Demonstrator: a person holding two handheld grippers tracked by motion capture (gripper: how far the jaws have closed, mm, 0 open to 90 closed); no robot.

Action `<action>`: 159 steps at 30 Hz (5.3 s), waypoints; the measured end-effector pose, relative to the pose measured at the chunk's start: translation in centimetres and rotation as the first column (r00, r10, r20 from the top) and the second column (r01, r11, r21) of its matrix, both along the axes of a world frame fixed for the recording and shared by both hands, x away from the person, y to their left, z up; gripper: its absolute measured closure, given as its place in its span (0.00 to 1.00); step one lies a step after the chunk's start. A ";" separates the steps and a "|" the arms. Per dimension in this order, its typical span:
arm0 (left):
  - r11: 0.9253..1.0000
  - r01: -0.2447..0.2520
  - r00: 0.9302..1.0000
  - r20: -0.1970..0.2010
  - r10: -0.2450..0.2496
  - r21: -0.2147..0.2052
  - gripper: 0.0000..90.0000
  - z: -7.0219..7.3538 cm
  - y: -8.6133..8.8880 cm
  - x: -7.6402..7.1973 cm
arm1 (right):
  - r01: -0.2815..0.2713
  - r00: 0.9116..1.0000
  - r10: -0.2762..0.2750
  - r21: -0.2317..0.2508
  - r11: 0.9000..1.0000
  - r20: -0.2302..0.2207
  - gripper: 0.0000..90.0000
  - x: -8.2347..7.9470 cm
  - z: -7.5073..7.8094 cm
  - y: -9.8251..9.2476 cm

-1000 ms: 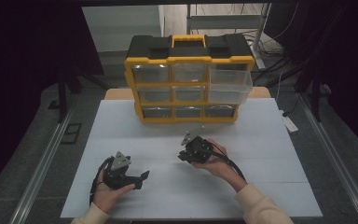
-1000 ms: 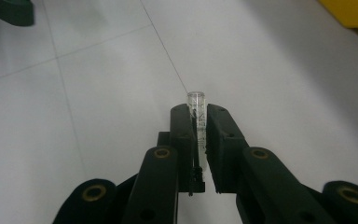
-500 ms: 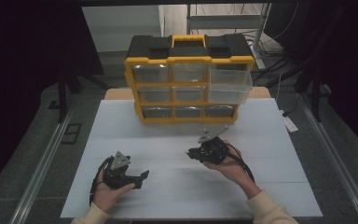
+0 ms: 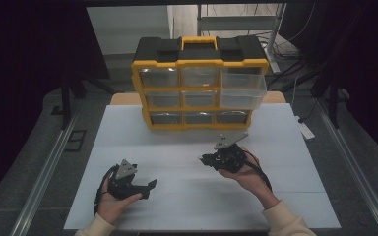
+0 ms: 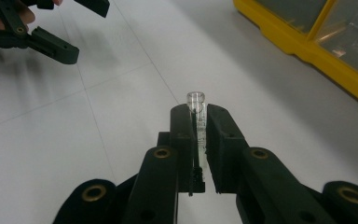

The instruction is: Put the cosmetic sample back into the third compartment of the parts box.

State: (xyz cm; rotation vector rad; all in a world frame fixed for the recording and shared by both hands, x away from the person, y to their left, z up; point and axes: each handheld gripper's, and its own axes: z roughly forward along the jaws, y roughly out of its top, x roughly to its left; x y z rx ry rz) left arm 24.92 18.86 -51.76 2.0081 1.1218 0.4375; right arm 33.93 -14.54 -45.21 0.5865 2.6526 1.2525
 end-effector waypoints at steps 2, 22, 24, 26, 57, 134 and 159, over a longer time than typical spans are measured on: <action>1.000 0.000 1.000 0.001 0.000 -0.001 0.08 0.0 0.0 0.0 | 0.003 1.000 -0.003 0.007 1.000 0.005 0.91 -0.1 0.2 -0.1; 1.000 -0.006 1.000 0.004 0.006 0.000 0.08 0.0 0.1 0.0 | 0.020 0.998 -0.026 0.087 0.996 0.063 0.91 -0.6 3.3 -1.0; 1.000 -0.005 1.000 0.004 0.005 0.000 0.08 0.0 0.1 0.0 | 0.020 0.997 -0.026 0.090 0.996 0.068 0.91 -0.7 3.5 -1.0; 1.000 -0.004 1.000 0.003 0.004 0.001 0.08 0.0 0.0 0.0 | 0.022 0.997 -0.029 0.096 0.995 0.067 0.91 -0.6 3.7 -1.0; 1.000 -0.006 1.000 0.001 0.006 -0.001 0.09 0.0 0.0 0.1 | 0.084 0.989 -0.106 0.193 0.978 0.106 0.91 0.6 8.3 -1.8; 1.000 -0.016 1.000 0.010 0.016 -0.006 0.09 0.2 0.2 0.2 | 0.177 0.946 -0.243 0.283 0.942 0.215 0.91 3.7 16.3 -3.6; 1.000 -0.017 1.000 0.011 0.017 -0.004 0.09 0.2 0.2 0.2 | 0.312 0.889 -0.400 0.343 0.886 0.223 0.91 6.6 18.2 -6.1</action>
